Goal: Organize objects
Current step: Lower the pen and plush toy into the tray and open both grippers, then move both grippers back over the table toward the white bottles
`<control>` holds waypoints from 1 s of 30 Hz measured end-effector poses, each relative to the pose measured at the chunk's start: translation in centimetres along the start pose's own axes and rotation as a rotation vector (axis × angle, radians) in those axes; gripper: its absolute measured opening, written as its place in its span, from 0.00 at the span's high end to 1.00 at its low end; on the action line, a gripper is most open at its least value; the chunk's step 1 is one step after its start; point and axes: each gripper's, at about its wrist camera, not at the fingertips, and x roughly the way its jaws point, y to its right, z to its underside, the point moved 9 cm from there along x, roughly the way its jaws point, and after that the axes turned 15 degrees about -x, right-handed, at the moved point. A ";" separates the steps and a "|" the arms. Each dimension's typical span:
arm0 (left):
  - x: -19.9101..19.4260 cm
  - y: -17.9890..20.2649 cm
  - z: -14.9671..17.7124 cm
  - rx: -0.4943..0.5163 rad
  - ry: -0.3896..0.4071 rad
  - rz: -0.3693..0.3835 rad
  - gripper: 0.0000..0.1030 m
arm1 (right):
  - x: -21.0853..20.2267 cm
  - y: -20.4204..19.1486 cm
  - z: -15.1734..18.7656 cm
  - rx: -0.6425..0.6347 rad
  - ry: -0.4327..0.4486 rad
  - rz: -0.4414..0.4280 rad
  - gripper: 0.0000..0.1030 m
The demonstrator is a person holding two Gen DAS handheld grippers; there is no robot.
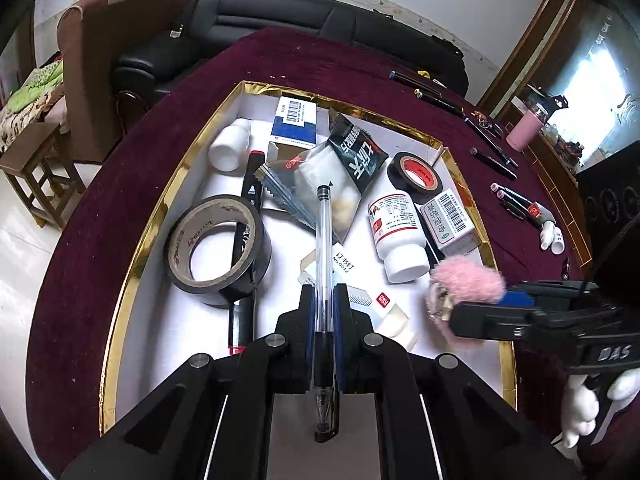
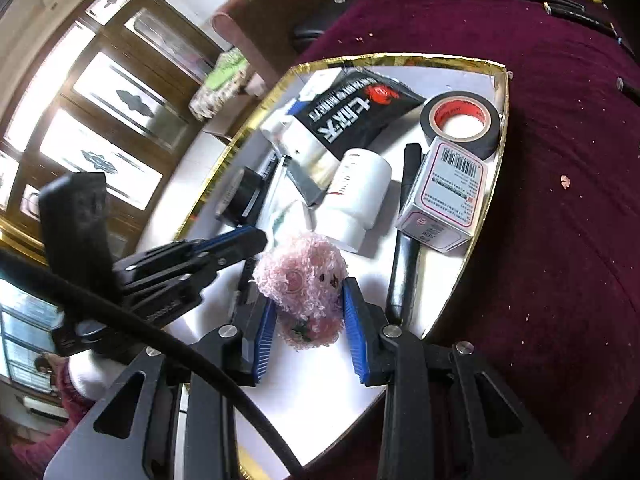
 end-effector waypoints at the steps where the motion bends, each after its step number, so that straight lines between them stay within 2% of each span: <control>1: -0.1 0.0 0.1 -0.002 0.001 0.007 0.94 | 0.0 0.1 0.0 0.004 -0.003 0.008 0.68; 4: -0.6 -0.1 0.0 -0.015 0.013 0.029 0.92 | -0.5 0.4 -0.1 0.024 0.000 0.014 0.68; 6: -1.1 0.0 -0.1 -0.018 0.027 0.034 0.84 | -0.9 0.6 -0.4 0.028 0.010 0.021 0.66; 8: -1.6 0.1 -0.3 -0.014 0.040 0.037 0.62 | -1.2 0.7 -0.6 0.033 0.019 0.023 0.65; 9: -1.9 0.1 -0.4 -0.012 0.047 0.040 0.59 | -1.8 0.8 -0.6 0.039 0.031 0.024 0.65; 15: -3.8 0.8 -0.7 -0.008 0.093 0.082 0.59 | -4.5 2.1 -1.3 0.088 0.136 0.011 0.65; 19: -4.9 2.5 -0.4 0.014 0.110 0.137 0.52 | -7.4 4.3 -0.8 0.154 0.222 -0.023 0.61; 22: -5.3 4.8 0.2 0.051 0.095 0.196 0.50 | -9.4 6.9 0.2 0.214 0.271 -0.007 0.56; 30: -4.7 12.6 2.7 0.168 0.026 0.299 0.41 | -13.3 13.4 5.0 0.386 0.323 0.046 0.56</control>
